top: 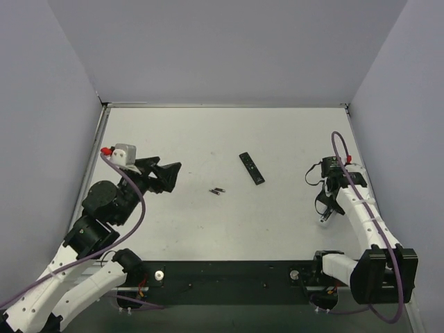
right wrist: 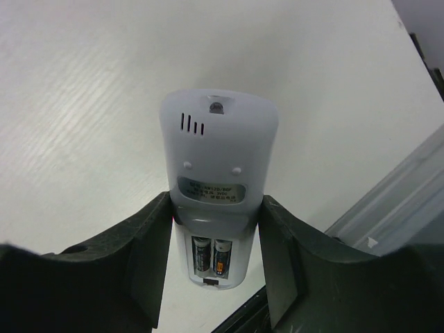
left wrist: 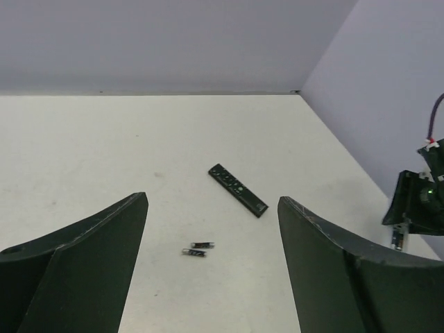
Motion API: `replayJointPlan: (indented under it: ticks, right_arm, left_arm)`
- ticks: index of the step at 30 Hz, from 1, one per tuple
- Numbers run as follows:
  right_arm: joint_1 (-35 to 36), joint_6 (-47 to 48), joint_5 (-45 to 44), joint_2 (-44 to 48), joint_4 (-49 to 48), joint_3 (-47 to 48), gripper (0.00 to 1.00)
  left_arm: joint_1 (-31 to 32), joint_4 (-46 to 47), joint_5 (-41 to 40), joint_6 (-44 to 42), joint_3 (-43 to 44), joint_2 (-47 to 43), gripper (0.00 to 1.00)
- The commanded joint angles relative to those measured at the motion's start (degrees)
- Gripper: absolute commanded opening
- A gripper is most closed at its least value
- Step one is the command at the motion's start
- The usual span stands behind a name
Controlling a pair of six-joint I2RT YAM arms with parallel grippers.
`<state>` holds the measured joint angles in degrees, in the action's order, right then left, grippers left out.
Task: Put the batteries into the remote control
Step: Adjust the remote control, then place the remote control at the center of the board.
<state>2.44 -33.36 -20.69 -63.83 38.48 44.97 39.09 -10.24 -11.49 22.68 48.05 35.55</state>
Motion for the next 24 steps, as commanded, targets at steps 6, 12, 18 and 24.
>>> replayJointPlan:
  ticks: [6, 12, 18, 24]
  right_arm:
    - [-5.41, -18.06, -14.21, -6.3, 8.72, -1.11, 0.0]
    - [-5.69, -9.88, -0.54, -8.49, 2.57, -1.73, 0.0]
    - [-5.34, -7.34, 9.25, -13.85, -2.44, -2.26, 0.0]
    - [-5.51, -3.12, 15.67, -20.88, -3.32, 0.73, 0.14]
  left_arm:
    - [-0.42, -9.19, -10.13, -10.72, -4.28, -10.67, 0.87]
    - [-0.6, -10.15, -9.52, -11.78, -5.16, -12.08, 0.87]
    - [-1.82, -10.06, -9.17, -12.66, -6.13, -13.14, 0.87]
    - [-4.45, -9.71, -8.12, -12.48, -6.92, -13.66, 0.87]
